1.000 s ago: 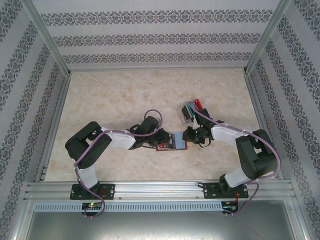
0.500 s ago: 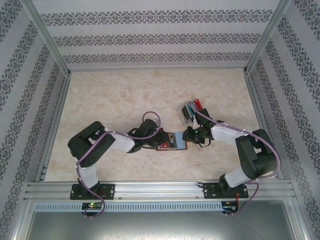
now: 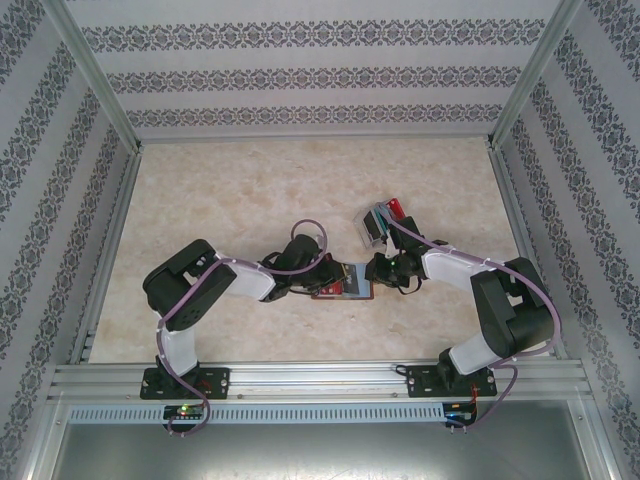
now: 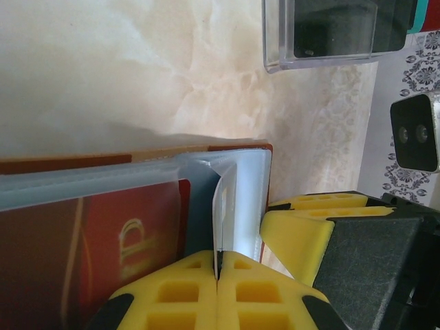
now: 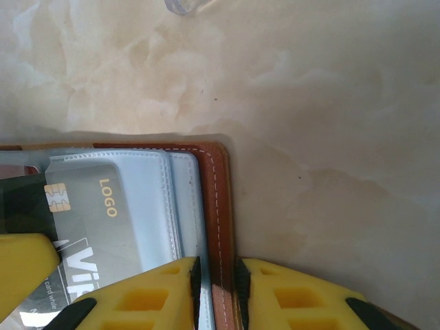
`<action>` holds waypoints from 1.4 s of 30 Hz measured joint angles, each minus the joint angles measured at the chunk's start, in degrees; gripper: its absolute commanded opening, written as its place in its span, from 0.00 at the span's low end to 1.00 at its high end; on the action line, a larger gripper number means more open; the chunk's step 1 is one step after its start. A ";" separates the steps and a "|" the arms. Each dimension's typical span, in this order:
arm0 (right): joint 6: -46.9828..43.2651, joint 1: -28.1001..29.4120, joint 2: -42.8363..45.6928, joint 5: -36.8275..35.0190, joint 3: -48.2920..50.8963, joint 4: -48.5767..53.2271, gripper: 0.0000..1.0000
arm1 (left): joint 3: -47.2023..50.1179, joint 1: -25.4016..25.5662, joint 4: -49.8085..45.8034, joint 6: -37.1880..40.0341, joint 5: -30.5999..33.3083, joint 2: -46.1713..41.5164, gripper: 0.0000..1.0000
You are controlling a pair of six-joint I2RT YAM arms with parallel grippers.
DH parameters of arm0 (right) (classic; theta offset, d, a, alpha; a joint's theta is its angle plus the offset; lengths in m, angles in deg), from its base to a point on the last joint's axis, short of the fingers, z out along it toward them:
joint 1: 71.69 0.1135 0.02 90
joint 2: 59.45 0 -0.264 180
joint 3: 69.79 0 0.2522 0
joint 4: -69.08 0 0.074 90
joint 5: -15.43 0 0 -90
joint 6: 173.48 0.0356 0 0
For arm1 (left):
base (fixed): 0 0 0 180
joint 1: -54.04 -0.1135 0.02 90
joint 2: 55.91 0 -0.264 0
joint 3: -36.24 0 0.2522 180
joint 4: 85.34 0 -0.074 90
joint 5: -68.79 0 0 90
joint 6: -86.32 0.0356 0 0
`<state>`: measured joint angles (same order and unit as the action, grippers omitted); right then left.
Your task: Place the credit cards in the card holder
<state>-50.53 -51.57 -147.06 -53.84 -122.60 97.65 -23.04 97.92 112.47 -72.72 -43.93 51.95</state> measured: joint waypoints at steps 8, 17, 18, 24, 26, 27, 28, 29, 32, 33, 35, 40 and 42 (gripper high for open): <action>0.00 0.02 0.00 0.00 0.00 0.00 0.25 | -2.78 0.07 -4.04 1.44 -0.74 0.46 0.30; 0.00 0.39 -0.33 0.31 -0.17 -0.68 0.25 | -2.78 0.50 -13.84 4.46 3.23 -3.87 0.22; 0.00 0.39 -0.35 0.31 -0.17 -0.68 0.25 | -2.78 0.52 -14.49 4.83 3.37 -3.87 0.20; 0.00 0.39 -0.59 0.35 -0.33 -0.66 0.25 | -3.89 0.66 -15.78 5.66 3.26 -3.06 0.14; -0.02 0.39 -0.59 0.37 -0.33 -0.66 0.25 | -4.76 0.66 -15.80 5.90 2.91 -2.38 0.14; -0.02 0.39 -0.59 0.37 -0.33 -0.66 0.25 | -5.29 0.66 -15.85 6.10 2.58 -1.97 0.13; -0.02 0.39 -0.59 0.37 -0.33 -0.66 0.25 | -5.86 0.66 -16.02 6.32 2.25 -1.60 0.13; -0.02 0.39 -0.59 0.35 -0.33 -0.66 0.25 | -6.34 0.66 -16.24 6.58 1.99 -1.33 0.13; -0.02 0.39 -0.59 0.37 -0.33 -0.66 0.25 | -7.58 0.63 -17.35 7.65 1.38 -0.79 0.16; -0.02 0.39 -0.59 0.37 -0.33 -0.66 0.25 | -8.02 0.63 -17.86 8.04 1.22 -0.50 0.19; -0.02 0.39 -0.59 0.37 -0.33 -0.66 0.25 | -8.74 0.63 -18.56 8.79 0.81 0.07 0.24; 0.00 0.39 -0.57 0.35 -0.33 -0.66 0.25 | -9.79 0.66 -19.91 9.79 0.48 0.07 0.34; 0.00 0.39 -0.57 0.35 -0.33 -0.66 0.25 | -9.99 0.66 -20.94 10.45 0.70 -0.35 0.38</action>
<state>-50.53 -51.18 -147.63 -53.49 -122.93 96.99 -33.03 98.58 91.53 -62.27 -43.23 51.60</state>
